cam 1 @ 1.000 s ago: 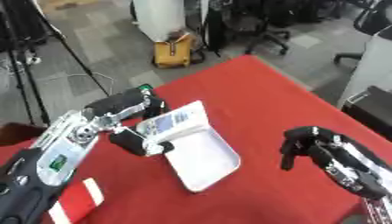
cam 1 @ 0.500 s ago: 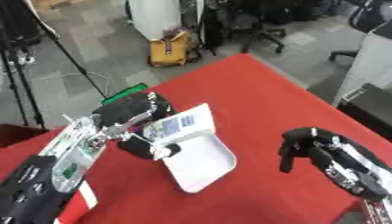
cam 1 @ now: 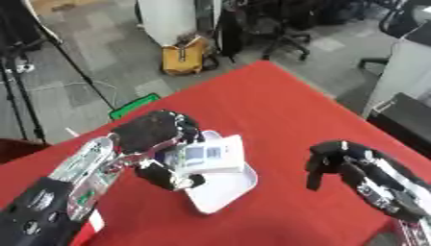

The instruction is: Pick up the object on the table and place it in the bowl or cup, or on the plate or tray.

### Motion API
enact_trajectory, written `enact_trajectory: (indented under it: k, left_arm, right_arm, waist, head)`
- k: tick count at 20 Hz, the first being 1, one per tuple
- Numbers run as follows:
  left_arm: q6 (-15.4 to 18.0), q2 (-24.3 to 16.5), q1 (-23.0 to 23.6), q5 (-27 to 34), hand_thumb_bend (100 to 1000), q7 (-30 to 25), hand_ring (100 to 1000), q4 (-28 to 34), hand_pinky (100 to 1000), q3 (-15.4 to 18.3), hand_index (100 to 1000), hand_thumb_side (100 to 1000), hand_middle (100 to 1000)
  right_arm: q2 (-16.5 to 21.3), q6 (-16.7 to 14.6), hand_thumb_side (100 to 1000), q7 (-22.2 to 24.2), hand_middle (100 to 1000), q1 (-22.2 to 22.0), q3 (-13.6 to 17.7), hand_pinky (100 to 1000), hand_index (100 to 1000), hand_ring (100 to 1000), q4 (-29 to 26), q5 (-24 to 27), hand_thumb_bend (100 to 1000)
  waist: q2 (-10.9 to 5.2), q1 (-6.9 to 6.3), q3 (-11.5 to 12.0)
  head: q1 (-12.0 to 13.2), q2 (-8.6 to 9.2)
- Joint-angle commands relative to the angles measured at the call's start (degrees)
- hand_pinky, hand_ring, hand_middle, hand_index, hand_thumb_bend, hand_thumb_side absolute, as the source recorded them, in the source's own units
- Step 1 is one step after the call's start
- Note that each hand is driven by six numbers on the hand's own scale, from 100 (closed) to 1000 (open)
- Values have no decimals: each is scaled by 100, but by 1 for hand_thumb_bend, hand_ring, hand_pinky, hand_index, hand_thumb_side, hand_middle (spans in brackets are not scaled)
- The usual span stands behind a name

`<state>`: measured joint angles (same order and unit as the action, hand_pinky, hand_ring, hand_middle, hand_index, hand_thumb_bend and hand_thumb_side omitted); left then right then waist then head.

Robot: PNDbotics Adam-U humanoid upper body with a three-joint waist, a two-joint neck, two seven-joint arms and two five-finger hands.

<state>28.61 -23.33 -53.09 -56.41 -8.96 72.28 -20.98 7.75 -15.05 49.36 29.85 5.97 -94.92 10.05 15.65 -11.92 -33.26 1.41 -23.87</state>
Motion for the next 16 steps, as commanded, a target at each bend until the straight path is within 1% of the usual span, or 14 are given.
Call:
enact_trajectory:
  k: [1, 2, 5, 7, 8, 9, 10, 11, 12, 13, 14, 15, 16]
  left_arm:
    - [214, 8, -79, -312, 429, 66, 492, -200, 587, 156, 641, 462, 475]
    - [241, 35, -70, -408, 430, 91, 500, -293, 588, 173, 653, 475, 485]
    - [308, 116, -57, -700, 430, 241, 502, -503, 588, 210, 655, 477, 488]
    - [338, 154, -53, -890, 496, 398, 538, -546, 600, 226, 682, 514, 532]
    - [342, 167, -54, -984, 548, 487, 566, -540, 612, 231, 697, 544, 564]
    - [342, 176, -50, -1078, 548, 578, 566, -539, 612, 232, 697, 544, 564]
    - [339, 184, -47, -1172, 616, 672, 611, -538, 633, 231, 718, 584, 617]
    - [336, 191, -43, -1262, 616, 759, 611, -546, 633, 229, 718, 584, 617]
    - [331, 202, -44, -1356, 748, 849, 682, -543, 671, 236, 762, 652, 700]
    - [325, 211, -41, -1449, 748, 939, 682, -542, 671, 241, 762, 652, 700]
    - [313, 214, -51, -1541, 950, 1030, 802, -523, 725, 249, 824, 719, 820]
    - [292, 209, -58, -1639, 950, 1126, 802, -485, 725, 251, 824, 719, 820]
    - [275, 208, -59, -1732, 1000, 1216, 820, -457, 731, 251, 836, 721, 841]
  right_arm:
    - [12, -154, 600, 175, 627, 119, -7, 529, 837, 510, -141, 48, 100]
    - [10, -155, 600, 180, 627, 132, -8, 529, 837, 509, -145, 50, 100]
    - [14, -158, 600, 186, 627, 158, -1, 529, 837, 509, -143, 58, 100]
    - [20, -155, 601, 191, 627, 156, 3, 528, 837, 509, -139, 61, 100]
    - [22, -156, 601, 196, 627, 154, 3, 528, 837, 509, -140, 60, 100]
    - [23, -156, 601, 199, 627, 152, 4, 528, 837, 509, -141, 59, 100]
    - [23, -156, 601, 201, 627, 150, 4, 528, 837, 509, -140, 58, 100]
    - [23, -156, 601, 203, 627, 149, 5, 528, 837, 509, -140, 57, 100]
    - [20, -157, 601, 203, 627, 149, 6, 529, 837, 509, -141, 58, 100]
    - [17, -157, 601, 203, 627, 148, 7, 529, 837, 509, -142, 59, 100]
    - [14, -157, 601, 202, 627, 145, 7, 529, 837, 510, -142, 60, 100]
    - [11, -157, 601, 203, 627, 142, 8, 529, 837, 510, -141, 60, 100]
    - [8, -157, 601, 203, 627, 139, 9, 529, 837, 510, -140, 60, 100]
  waist:
    - [-70, 56, -27]
    - [-51, 47, -53]
    - [-16, 32, -87]
    - [-7, 25, -89]
    - [-7, 22, -84]
    - [-6, 21, -82]
    - [-9, 22, -79]
    - [-9, 22, -78]
    - [-13, 26, -77]
    - [-16, 28, -77]
    - [-25, 34, -79]
    - [-33, 38, -81]
    - [-40, 44, -83]
  head:
    - [20, 96]
    - [22, 99]
    - [25, 100]
    - [17, 88]
    - [8, 83]
    - [4, 81]
    - [-3, 78]
    - [-6, 76]
    - [-8, 77]
    - [-8, 79]
    - [-10, 80]
    - [-12, 82]
    - [-17, 82]
